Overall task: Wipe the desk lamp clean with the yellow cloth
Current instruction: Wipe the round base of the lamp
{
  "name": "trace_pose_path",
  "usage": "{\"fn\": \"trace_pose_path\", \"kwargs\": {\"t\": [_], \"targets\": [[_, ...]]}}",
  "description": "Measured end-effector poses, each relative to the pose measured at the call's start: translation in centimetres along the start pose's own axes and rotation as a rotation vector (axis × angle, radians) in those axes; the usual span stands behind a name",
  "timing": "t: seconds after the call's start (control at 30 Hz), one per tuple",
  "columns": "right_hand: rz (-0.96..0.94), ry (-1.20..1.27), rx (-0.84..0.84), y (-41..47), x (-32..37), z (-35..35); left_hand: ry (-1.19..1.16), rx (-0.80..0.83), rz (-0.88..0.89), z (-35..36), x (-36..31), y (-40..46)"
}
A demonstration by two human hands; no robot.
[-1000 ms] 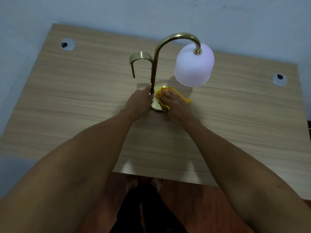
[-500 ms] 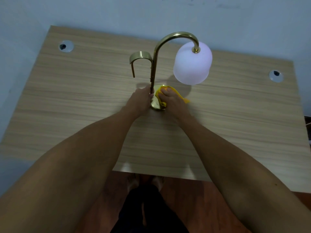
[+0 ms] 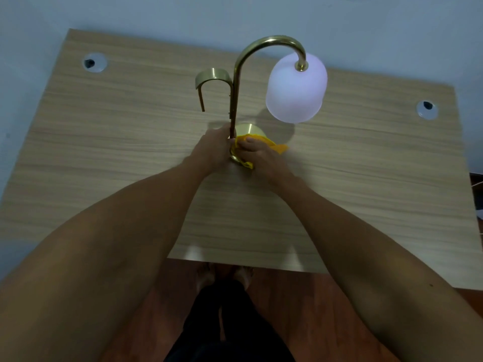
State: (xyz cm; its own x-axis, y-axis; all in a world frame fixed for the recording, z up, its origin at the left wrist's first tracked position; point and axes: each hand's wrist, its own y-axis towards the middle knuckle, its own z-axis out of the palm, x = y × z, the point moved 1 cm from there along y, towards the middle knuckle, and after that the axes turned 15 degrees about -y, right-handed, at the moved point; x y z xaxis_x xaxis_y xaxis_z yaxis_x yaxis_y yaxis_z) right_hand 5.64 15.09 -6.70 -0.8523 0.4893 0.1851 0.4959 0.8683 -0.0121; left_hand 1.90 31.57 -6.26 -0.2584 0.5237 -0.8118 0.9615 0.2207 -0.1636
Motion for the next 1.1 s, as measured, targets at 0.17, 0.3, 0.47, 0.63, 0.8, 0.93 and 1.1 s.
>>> {"fn": "trace_pose_path", "kwargs": {"t": [0.17,0.3,0.47,0.63,0.8,0.93,1.1], "targets": [[0.029,-0.025,-0.062,-1.7,-2.0,-1.9,-0.003,0.003,-0.027,0.1,0.2,0.0],[-0.043,-0.010,0.029,0.3,-0.6,-0.1,0.006,0.001,0.009,0.1,0.3,0.0],[-0.010,0.025,0.034,-2.1,-2.5,-1.5,-0.002,0.013,-0.041,0.0,0.2,0.1],[-0.068,0.007,0.022,-0.5,-1.7,-0.5,0.003,0.001,-0.033,0.2,0.1,0.1],[-0.070,0.049,0.055,-3.3,-3.6,-2.0,0.013,0.014,-0.048,0.1,0.2,0.1],[-0.052,-0.017,-0.019,-1.7,-3.2,-2.0,0.020,0.020,-0.052,0.2,0.1,0.1],[-0.115,0.036,0.083,-1.7,-1.9,-1.2,0.026,0.032,-0.050,-0.1,-0.1,0.0]]}}
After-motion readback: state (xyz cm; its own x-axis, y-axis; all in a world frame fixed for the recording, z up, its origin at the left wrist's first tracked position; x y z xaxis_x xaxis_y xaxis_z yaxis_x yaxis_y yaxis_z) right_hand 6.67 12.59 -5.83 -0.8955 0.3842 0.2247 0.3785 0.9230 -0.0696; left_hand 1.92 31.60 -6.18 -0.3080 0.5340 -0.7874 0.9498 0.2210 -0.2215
